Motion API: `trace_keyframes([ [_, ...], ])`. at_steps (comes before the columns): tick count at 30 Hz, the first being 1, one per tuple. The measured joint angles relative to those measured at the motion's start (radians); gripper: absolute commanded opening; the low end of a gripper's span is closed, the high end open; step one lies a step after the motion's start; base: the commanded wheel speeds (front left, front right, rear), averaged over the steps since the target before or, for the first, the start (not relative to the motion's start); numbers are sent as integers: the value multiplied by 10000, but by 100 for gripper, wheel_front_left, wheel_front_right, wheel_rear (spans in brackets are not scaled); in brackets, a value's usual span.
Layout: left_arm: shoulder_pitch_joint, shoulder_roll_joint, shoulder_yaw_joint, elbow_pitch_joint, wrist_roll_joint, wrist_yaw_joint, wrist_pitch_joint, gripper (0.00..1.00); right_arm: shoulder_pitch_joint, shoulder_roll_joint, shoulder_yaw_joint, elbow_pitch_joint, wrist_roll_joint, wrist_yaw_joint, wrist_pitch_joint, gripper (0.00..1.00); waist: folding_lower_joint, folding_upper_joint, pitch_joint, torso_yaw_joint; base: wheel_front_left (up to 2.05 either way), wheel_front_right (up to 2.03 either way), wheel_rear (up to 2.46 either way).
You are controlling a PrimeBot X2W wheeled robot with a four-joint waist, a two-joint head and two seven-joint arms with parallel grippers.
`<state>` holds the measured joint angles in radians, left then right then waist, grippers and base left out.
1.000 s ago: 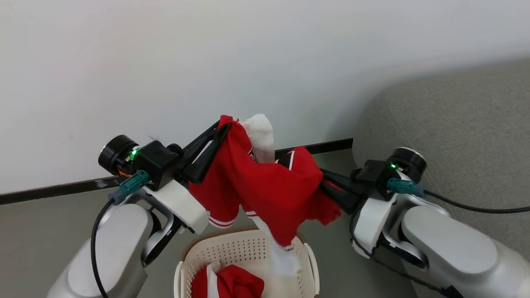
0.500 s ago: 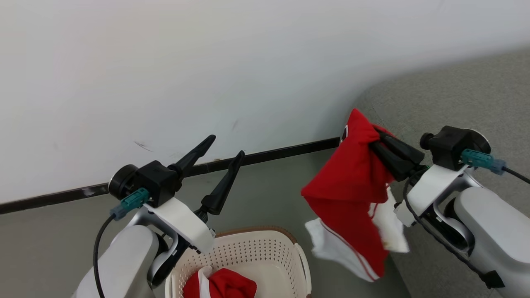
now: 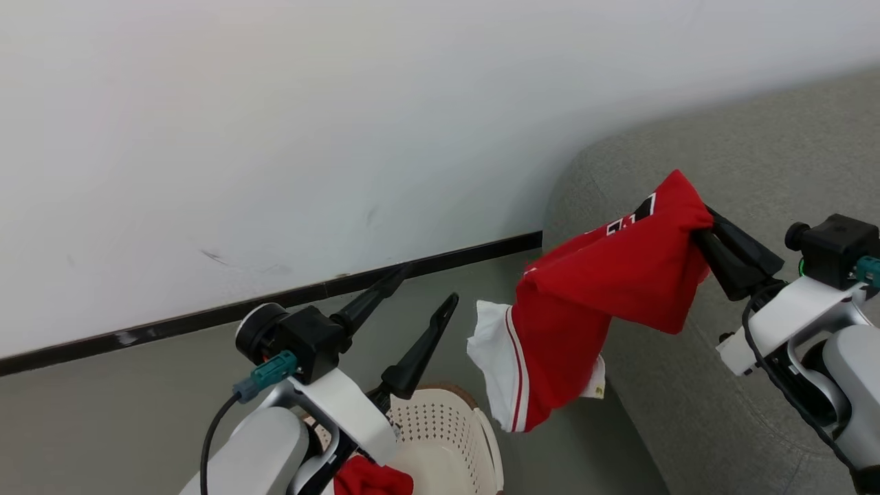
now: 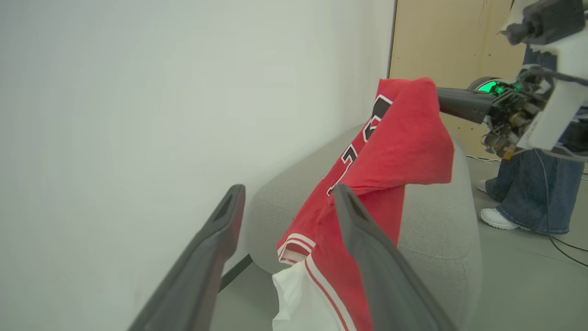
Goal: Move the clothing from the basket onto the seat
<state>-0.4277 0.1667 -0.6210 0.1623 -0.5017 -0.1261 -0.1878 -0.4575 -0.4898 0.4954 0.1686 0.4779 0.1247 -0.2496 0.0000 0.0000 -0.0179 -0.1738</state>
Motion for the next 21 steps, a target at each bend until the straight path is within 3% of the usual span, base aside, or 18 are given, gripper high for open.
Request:
trace_keyframes([
  [21,322,-370,-1187,-50,-171,-8,-253,100,2266,-71,-2638,-688,-483,0,0,0,0,0,-101,-1280,0,0,0],
])
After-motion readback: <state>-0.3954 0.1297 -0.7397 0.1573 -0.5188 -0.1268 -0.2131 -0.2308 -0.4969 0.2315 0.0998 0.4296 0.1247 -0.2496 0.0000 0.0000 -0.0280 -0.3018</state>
